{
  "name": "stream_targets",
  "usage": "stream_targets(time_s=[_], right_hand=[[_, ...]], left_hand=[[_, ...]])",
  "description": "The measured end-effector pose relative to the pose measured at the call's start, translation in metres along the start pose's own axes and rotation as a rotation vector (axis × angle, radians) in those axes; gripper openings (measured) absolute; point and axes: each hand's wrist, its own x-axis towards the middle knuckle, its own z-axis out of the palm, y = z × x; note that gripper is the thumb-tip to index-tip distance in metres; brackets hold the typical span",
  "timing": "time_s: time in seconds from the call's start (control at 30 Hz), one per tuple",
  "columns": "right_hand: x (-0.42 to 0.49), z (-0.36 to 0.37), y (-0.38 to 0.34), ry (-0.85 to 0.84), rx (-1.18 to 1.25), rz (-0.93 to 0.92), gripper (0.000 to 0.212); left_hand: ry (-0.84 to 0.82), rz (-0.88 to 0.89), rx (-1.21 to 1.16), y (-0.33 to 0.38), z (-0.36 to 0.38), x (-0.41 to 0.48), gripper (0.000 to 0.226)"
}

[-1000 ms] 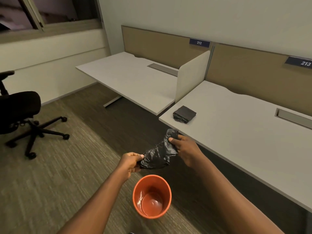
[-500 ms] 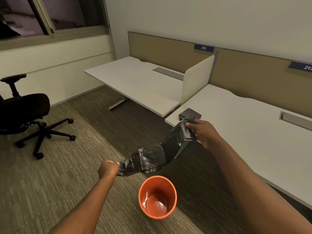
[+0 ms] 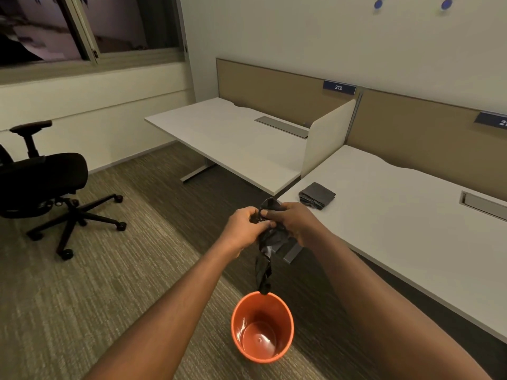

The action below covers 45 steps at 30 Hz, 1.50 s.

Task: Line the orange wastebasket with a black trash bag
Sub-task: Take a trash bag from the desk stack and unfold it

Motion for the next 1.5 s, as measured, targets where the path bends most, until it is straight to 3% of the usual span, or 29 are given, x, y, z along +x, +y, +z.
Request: stream_targets(time_s=[0.1,0.2,0.37,0.47,0.57,0.67,0.8,0.87,1.07,1.2,1.3,1.4,1.43,1.5], right_hand=[[0.001,0.0,0.001,0.001,-0.03,-0.002,0.035],[0.003,-0.008,0.004,-0.032,0.022,0.029,0.021],[0.006,-0.025,0.01,-0.008,-0.187,0.006,0.009],[0.006,-0.032,0.011,-0.027,-0.324,-0.007,0.012],[0.004,-0.034,0.008,-0.044,-0.308,0.01,0.017],[0.002,-0.03,0.005,-0.038,-0.228,0.016,0.024],[-0.002,-0.024,0.006,-0.047,-0.092,0.027,0.042],[-0.003,-0.02,0.007,-0.055,-0.038,0.039,0.045],[0.001,-0.034,0.02,0.046,0.012,0.058,0.037],[0.003,-0.05,0.031,0.142,0.002,0.045,0.028],[0.005,-0.051,0.034,0.141,0.008,0.02,0.017],[0.005,-0.045,0.032,0.092,-0.037,0.002,0.009],[0.005,-0.042,0.03,0.07,-0.048,-0.008,0.008],[0.001,-0.036,0.027,0.018,-0.035,-0.038,0.012]], left_hand=[[0.033,-0.036,-0.067,-0.006,-0.005,0.003,0.008],[0.089,-0.098,-0.091,-0.012,-0.014,0.005,0.01],[0.227,-0.069,0.183,-0.018,-0.038,0.01,0.011],[0.316,0.045,0.441,-0.013,-0.052,0.013,0.014],[0.515,0.343,0.709,-0.006,-0.054,0.009,0.007],[0.506,0.511,0.629,0.001,-0.043,0.0,0.017],[0.1,0.226,0.443,-0.004,-0.022,-0.006,0.036],[0.027,0.148,0.402,-0.012,-0.014,-0.005,0.028],[0.307,0.051,0.229,-0.028,-0.031,-0.003,0.002],[0.592,-0.014,0.08,-0.032,-0.061,-0.001,0.01],[0.759,-0.04,0.192,-0.03,-0.068,0.0,0.029],[0.891,0.18,0.529,-0.021,-0.058,-0.007,0.053],[0.897,0.325,0.617,-0.017,-0.052,-0.01,0.052],[0.772,0.561,0.675,-0.011,-0.038,-0.014,0.026]])
